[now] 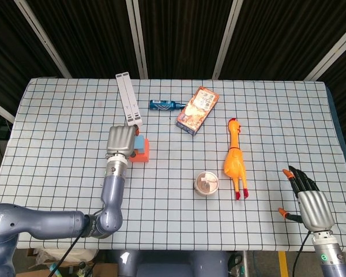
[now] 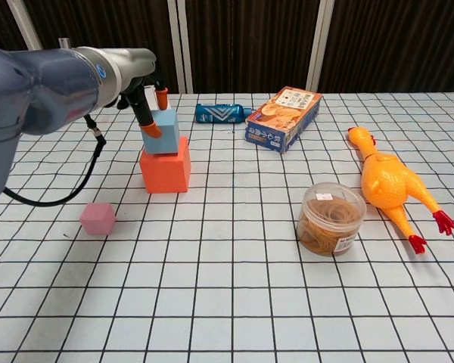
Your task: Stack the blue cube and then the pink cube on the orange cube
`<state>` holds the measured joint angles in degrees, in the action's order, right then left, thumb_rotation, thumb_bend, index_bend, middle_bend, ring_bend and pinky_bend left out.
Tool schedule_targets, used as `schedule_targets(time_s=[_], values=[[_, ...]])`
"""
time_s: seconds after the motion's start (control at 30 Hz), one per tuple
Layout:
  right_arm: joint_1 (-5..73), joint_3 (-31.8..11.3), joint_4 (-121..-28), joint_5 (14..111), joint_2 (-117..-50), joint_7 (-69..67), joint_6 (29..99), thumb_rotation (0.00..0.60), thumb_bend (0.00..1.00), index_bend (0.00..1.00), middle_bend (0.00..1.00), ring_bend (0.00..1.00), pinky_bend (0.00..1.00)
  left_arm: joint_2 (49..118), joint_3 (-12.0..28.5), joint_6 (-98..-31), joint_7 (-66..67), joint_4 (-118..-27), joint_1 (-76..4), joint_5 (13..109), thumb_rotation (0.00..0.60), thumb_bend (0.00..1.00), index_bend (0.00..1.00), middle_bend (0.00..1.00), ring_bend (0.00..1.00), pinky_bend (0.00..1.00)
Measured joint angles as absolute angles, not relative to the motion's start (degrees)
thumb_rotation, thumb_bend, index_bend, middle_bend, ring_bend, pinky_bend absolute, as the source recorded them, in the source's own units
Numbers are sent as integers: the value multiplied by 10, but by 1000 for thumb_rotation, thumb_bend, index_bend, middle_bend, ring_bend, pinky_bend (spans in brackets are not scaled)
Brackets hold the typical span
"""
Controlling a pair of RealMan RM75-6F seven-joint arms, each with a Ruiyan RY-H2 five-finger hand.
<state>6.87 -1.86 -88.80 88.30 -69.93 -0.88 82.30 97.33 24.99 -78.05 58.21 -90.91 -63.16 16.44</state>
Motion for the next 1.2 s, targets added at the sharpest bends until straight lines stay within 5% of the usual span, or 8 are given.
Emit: schedule_targets(time_s=[1.2], values=[[69, -18, -887, 883, -702, -4, 823, 600, 160, 102, 74, 103, 213, 966, 244, -783, 582, -912, -625, 168, 600, 275, 377, 1000, 805, 806]])
